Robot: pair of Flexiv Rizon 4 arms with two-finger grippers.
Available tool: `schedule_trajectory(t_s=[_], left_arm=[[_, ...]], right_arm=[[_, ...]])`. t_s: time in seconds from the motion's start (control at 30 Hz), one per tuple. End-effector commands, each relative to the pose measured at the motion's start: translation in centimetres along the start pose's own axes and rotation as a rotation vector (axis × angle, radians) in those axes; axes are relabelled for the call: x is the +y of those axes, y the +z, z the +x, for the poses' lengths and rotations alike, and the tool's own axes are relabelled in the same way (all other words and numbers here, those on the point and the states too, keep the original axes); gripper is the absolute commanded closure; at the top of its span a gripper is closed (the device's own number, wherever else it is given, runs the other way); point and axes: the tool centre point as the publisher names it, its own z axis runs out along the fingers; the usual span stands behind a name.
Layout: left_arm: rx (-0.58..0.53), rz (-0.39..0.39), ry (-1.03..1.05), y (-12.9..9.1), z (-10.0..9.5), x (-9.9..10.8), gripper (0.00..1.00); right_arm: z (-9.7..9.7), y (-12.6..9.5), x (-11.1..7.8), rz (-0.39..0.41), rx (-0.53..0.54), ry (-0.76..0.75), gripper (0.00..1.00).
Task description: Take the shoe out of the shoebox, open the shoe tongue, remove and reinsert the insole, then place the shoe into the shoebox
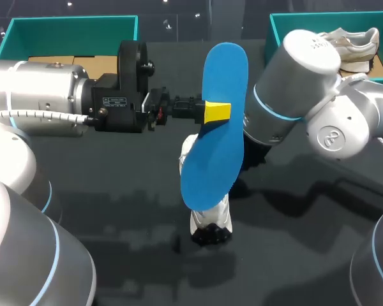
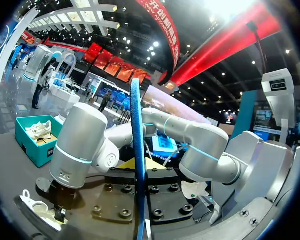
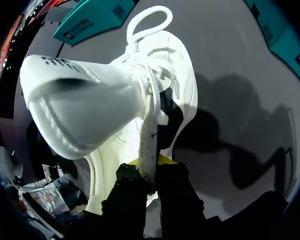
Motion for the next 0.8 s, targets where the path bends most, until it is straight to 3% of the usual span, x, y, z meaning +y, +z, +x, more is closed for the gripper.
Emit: schedule_trajectory(t_s=[0.03,0.23,0.3,0.33,0.37,0.4,0.43,0.7,0.8], left_arm=[[0.0,0.004,0.0,0.1,0.0,0.1,1.0],[0.0,0.004,0.0,0.1,0.0,0.1,1.0],[0.0,0.004,0.0,0.1,0.0,0.1,1.0],[0.0,0.004,0.0,0.1,0.0,0.1,1.0],[0.0,0.004,0.0,0.1,0.0,0.1,1.0],[0.0,0.004,0.0,0.1,0.0,0.1,1.0],[0.0,0.004,0.0,0.1,0.0,0.1,1.0],[0.0,0.004,0.0,0.1,0.0,0.1,1.0],[0.0,0.004,0.0,0.1,0.0,0.1,1.0]], right_arm=[[-0.2,0.6,0.0,-0.005,0.013,0.005,1.0],[-0.4,0.9,-0.1,-0.013,0.023,0.002,1.0],[-0.4,0.9,-0.1,-0.012,0.027,0.003,0.65],[-0.4,0.9,-0.1,-0.013,0.03,0.005,0.53],[-0.5,0.8,-0.1,-0.015,0.032,0.008,0.21],[-0.5,0.8,-0.1,-0.017,0.032,0.01,0.05],[-0.5,0.6,-0.2,-0.023,0.033,0.018,0.0],[-0.5,-2.0,-0.7,-0.049,0.059,0.07,0.0],[-0.7,-3.5,-0.8,-0.034,0.147,0.07,0.0]])
